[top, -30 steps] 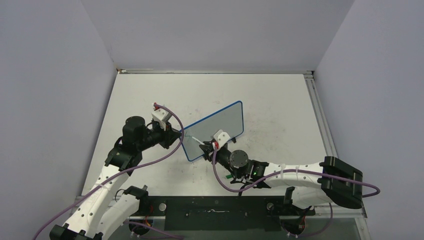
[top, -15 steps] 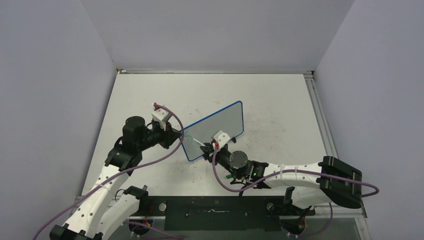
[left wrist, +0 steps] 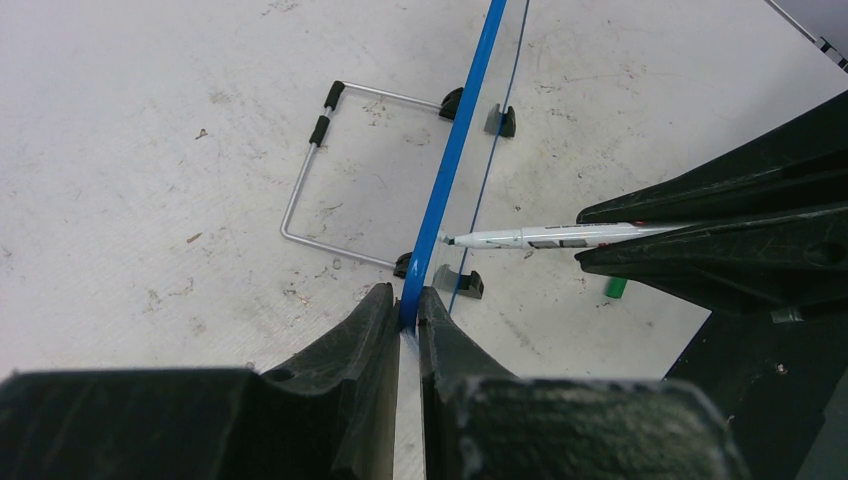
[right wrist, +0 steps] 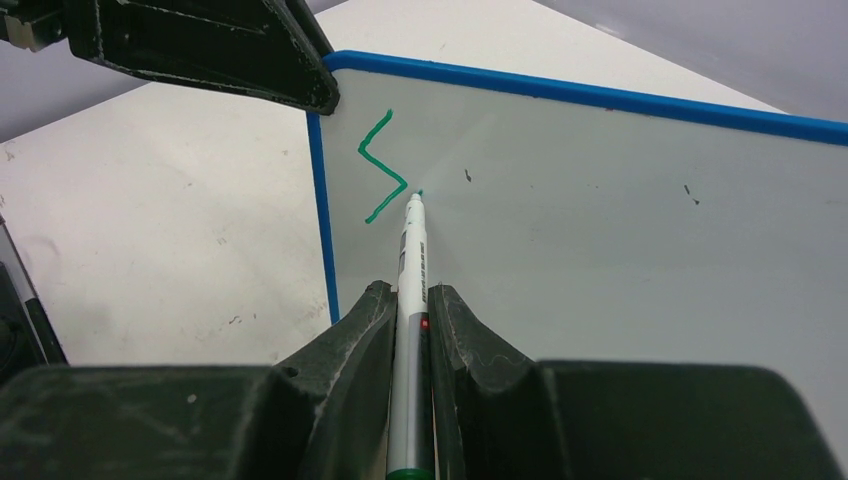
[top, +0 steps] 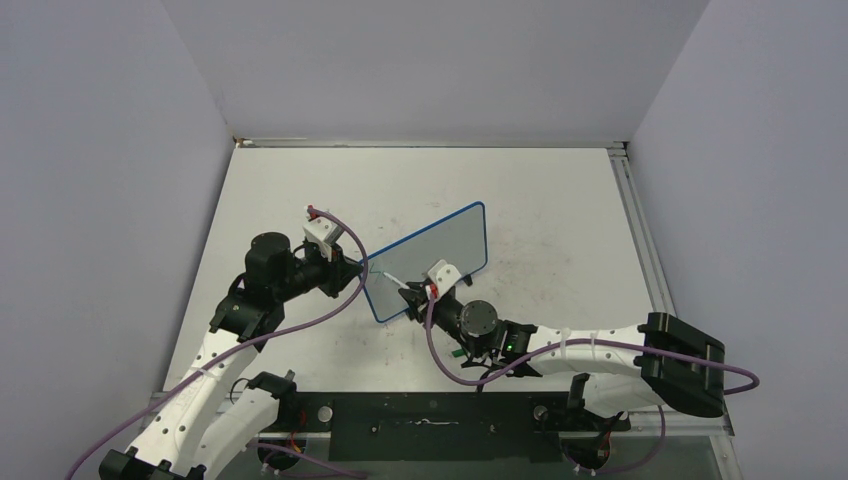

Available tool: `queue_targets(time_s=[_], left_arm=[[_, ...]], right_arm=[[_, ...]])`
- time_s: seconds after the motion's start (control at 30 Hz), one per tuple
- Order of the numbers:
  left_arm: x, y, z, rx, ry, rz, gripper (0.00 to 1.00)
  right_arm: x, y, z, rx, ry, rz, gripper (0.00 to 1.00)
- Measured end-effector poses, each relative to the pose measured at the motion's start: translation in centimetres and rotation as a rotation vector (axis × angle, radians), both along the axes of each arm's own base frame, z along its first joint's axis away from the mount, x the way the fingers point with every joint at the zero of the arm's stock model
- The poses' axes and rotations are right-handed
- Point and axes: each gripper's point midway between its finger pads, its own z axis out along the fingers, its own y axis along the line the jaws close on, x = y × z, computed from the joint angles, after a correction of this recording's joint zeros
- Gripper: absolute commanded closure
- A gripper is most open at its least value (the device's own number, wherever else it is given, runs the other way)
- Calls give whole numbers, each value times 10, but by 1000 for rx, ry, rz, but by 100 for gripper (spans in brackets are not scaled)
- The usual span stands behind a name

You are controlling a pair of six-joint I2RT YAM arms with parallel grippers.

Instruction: Write a sentence on the whiteboard

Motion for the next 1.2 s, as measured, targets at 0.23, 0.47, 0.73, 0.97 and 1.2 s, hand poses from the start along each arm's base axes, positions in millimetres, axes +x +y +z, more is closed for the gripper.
queue_targets(time_s=[0.23,0.47,0.73,0.97,1.2], left_arm=[[0,0,0,0,0,0,100],[0,0,0,0,0,0,100],[0,0,0,0,0,0,100],[0,0,0,0,0,0,100],[0,0,0,0,0,0,100]], right_arm=[[2,-1,5,11,-9,-12,95],[5,-5,7,17,-11,-37,95],[4,-12,-6,1,6,-54,95],[4,-12,-7,6,14,-57,95],[4,-12,-6,4,10,-56,95]])
